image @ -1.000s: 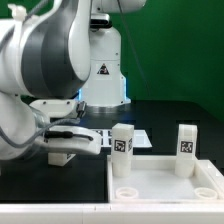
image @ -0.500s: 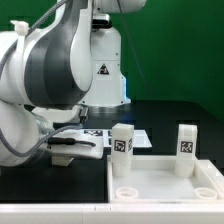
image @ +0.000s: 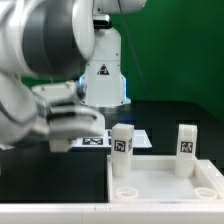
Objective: Assemble square table
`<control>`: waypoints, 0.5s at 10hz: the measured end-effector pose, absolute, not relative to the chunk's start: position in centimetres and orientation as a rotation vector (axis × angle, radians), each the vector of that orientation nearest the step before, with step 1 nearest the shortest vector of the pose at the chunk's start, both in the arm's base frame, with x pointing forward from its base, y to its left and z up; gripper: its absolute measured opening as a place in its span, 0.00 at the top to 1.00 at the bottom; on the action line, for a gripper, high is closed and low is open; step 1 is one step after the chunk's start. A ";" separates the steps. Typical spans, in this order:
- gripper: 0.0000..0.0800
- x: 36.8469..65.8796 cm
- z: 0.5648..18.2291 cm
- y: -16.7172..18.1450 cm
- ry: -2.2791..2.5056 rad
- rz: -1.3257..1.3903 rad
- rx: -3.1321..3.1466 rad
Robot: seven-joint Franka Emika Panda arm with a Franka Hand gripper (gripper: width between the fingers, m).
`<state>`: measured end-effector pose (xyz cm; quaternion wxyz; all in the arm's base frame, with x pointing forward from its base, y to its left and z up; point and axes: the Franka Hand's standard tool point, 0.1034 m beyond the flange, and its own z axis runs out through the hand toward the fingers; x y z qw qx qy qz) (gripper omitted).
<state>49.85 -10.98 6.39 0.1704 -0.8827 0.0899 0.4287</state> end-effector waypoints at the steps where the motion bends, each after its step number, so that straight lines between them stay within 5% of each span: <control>1: 0.64 51.6 7.8 -10.9 0.219 1.101 -2.578; 5: 0.64 52.4 8.3 -10.1 0.242 0.811 -2.743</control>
Offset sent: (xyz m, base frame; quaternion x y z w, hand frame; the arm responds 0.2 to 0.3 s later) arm 0.0000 0.0000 0.0000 0.0000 0.1296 0.0000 0.9916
